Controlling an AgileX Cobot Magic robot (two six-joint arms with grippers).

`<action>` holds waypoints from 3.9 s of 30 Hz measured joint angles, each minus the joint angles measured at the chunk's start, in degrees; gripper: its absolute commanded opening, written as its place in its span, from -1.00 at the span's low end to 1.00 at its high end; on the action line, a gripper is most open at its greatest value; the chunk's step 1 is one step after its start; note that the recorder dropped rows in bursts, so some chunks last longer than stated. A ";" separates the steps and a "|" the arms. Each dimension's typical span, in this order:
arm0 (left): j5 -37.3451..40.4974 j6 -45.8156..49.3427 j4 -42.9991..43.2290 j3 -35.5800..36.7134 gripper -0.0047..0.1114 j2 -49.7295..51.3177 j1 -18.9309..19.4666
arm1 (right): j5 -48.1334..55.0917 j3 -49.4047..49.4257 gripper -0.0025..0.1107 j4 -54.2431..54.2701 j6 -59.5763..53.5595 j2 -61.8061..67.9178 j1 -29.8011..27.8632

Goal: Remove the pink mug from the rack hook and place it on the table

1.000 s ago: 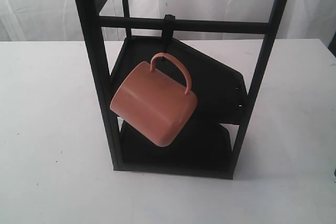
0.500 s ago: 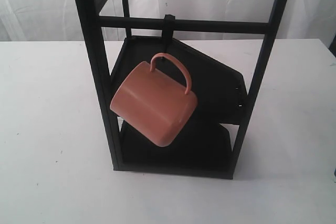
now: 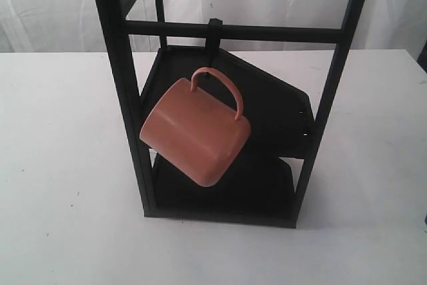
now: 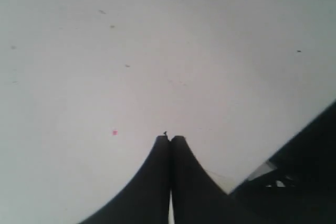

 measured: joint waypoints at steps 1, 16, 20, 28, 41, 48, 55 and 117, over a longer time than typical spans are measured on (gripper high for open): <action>0.00 0.96 -2.14 0.88 -0.92 0.32 0.00 | 0.00 0.00 -0.96 0.00 0.00 0.00 0.00; -10.08 14.09 -24.13 7.96 -0.87 0.30 0.00 | 0.00 0.00 -0.96 0.00 0.00 0.00 0.00; -12.88 14.09 -25.21 7.96 -0.47 0.30 0.00 | 0.00 0.00 -0.96 0.00 0.00 0.00 0.00; -16.93 19.07 -26.49 7.96 0.28 0.22 0.00 | 0.00 0.00 -0.96 0.00 0.00 0.00 0.00; -19.78 38.86 -42.97 7.96 0.30 0.22 0.00 | 0.00 0.00 -0.96 0.00 0.00 0.00 0.00; -22.93 46.24 -48.24 10.40 0.30 0.22 0.00 | 0.00 0.00 -0.96 0.00 0.00 0.00 0.00; -28.29 46.89 -48.72 11.01 0.30 0.22 0.00 | 0.00 0.00 -0.96 0.00 0.00 0.00 0.00; -22.06 68.85 -76.10 11.01 0.29 14.13 0.00 | 0.00 0.00 -0.96 0.00 0.00 0.00 0.00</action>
